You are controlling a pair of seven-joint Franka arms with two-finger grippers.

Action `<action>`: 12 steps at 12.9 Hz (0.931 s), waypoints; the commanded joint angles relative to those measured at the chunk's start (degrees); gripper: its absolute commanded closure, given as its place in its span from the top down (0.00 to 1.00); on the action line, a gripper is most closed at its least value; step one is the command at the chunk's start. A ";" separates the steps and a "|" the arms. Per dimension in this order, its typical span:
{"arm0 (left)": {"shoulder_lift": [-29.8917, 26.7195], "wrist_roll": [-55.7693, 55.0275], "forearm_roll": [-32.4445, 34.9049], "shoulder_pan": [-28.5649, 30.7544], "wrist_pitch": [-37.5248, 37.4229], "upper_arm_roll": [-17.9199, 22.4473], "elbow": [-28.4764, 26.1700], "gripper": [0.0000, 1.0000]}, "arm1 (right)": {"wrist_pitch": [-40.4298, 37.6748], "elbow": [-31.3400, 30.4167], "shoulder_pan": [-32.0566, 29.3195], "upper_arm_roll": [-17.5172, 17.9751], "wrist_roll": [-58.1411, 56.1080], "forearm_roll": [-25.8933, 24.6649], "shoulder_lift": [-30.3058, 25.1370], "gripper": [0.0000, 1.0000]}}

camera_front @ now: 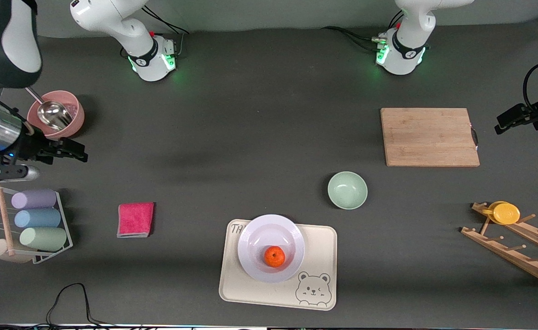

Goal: Place orange and plate with both arms

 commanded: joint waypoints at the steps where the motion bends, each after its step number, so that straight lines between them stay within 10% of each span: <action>1: -0.73 -0.42 0.21 0.04 1.72 -0.29 0.67 1.00 | -0.38 -4.25 -10.38 10.32 1.84 -1.86 -4.65 1.00; 4: -0.73 0.64 0.30 0.04 -2.66 -0.29 2.35 1.00 | 0.84 -9.34 -27.27 28.00 1.84 -1.86 -9.56 1.00; 6: -0.73 0.90 0.21 0.21 -4.15 -0.03 2.52 1.00 | 2.25 -13.38 -33.18 33.83 1.84 -1.43 -13.25 1.00; 12: -0.21 1.34 0.21 -0.22 -4.69 -0.20 3.40 1.00 | 3.49 -16.49 -33.91 34.82 1.75 -1.33 -18.11 1.00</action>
